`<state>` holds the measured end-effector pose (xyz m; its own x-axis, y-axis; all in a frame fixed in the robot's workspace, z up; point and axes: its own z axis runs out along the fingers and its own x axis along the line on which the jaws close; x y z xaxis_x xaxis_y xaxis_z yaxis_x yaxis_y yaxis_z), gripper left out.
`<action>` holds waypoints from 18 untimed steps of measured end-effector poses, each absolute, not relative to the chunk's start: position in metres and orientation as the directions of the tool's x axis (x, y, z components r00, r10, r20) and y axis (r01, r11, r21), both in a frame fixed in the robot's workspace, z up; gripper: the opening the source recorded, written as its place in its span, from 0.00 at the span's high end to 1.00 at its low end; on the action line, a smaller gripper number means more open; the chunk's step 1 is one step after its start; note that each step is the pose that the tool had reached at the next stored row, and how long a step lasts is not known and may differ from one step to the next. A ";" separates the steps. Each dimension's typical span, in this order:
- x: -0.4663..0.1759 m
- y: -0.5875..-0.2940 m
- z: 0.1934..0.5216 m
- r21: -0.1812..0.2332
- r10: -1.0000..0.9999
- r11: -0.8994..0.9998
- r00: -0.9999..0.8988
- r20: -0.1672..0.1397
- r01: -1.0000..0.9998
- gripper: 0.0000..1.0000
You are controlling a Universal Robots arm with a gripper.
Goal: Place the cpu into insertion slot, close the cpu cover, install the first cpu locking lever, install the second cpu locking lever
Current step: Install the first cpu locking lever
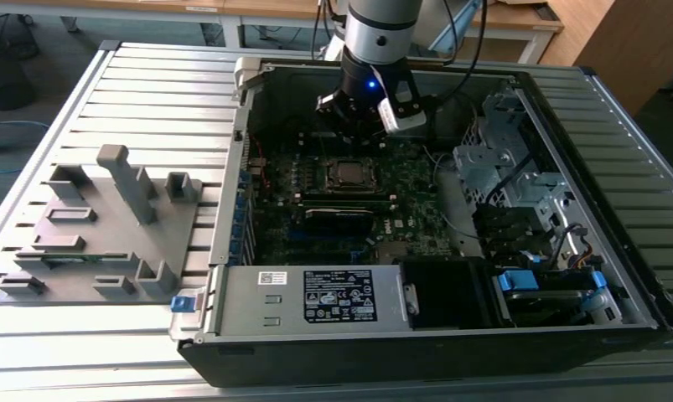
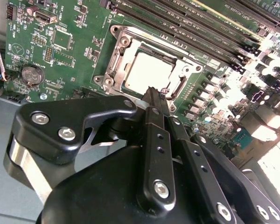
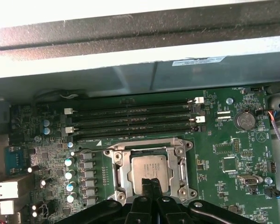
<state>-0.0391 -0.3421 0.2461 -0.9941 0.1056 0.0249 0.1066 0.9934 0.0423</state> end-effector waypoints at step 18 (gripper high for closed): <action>-0.052 -0.342 0.246 0.042 0.105 0.993 -0.994 0.025 0.106 0.90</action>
<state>-0.0520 -0.3422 0.2463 -0.9941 0.1055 0.0251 0.1065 0.9934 0.0422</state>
